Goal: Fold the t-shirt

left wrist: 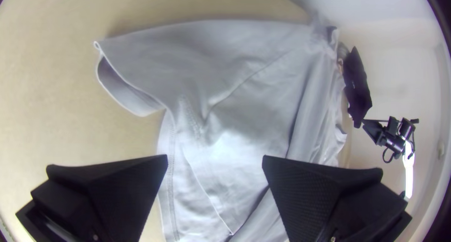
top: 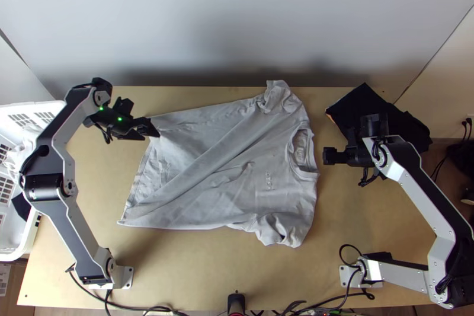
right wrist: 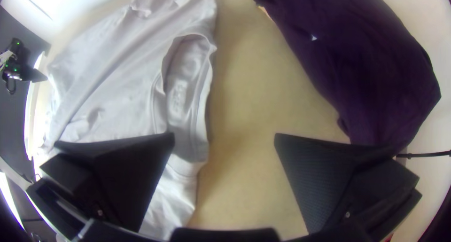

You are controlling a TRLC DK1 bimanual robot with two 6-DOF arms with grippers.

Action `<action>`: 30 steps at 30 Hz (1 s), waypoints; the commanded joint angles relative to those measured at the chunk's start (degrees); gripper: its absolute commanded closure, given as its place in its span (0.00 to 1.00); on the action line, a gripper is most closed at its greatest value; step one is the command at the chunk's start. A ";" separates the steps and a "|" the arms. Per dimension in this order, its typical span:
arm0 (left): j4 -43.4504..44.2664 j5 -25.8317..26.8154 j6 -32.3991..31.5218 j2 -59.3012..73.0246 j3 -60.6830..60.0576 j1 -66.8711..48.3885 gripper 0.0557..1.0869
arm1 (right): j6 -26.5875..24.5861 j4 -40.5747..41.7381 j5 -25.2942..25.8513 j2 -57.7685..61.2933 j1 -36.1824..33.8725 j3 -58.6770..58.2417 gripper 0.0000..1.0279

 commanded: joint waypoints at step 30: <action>3.92 8.66 -7.35 4.78 17.71 3.45 0.97 | 0.02 0.02 0.00 -0.98 -0.46 -1.26 0.04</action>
